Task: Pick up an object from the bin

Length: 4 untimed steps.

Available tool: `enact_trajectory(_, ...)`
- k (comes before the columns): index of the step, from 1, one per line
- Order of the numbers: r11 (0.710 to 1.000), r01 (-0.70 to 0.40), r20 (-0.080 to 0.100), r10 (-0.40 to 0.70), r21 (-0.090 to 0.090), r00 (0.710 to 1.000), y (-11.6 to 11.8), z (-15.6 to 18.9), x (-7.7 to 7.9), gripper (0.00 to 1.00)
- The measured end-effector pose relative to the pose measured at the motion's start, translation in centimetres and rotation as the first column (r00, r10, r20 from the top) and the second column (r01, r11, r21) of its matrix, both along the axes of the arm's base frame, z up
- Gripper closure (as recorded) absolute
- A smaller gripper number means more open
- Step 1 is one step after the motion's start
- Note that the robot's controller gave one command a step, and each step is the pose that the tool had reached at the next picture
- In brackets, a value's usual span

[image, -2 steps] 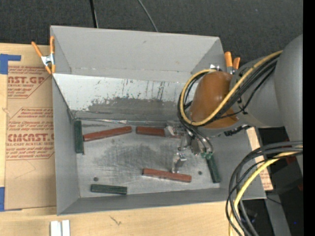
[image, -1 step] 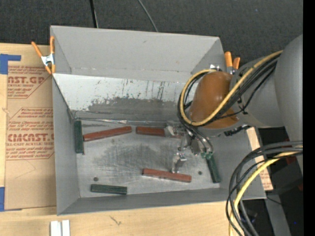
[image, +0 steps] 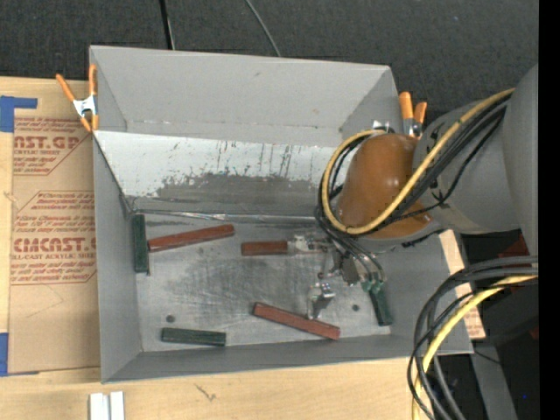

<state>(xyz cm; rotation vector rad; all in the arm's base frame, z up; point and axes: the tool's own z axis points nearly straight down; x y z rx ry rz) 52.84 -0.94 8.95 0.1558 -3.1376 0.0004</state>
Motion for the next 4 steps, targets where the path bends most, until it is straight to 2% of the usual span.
enact_trajectory(1, 0.998, -0.064, 0.019, 0.064, 0.000, 0.998, 0.6, 0.0, -3.5, 0.00)
enact_trajectory(2, 0.985, -0.173, 0.032, 0.174, -0.006, 0.984, 1.5, 0.1, -3.8, 0.00)
enact_trajectory(3, 0.980, -0.197, 0.017, 0.197, -0.002, 0.980, 2.8, 1.1, -4.2, 0.00)
enact_trajectory(4, 1.000, -0.006, -0.001, 0.006, 0.001, 1.000, 3.3, 0.9, -4.8, 1.00)
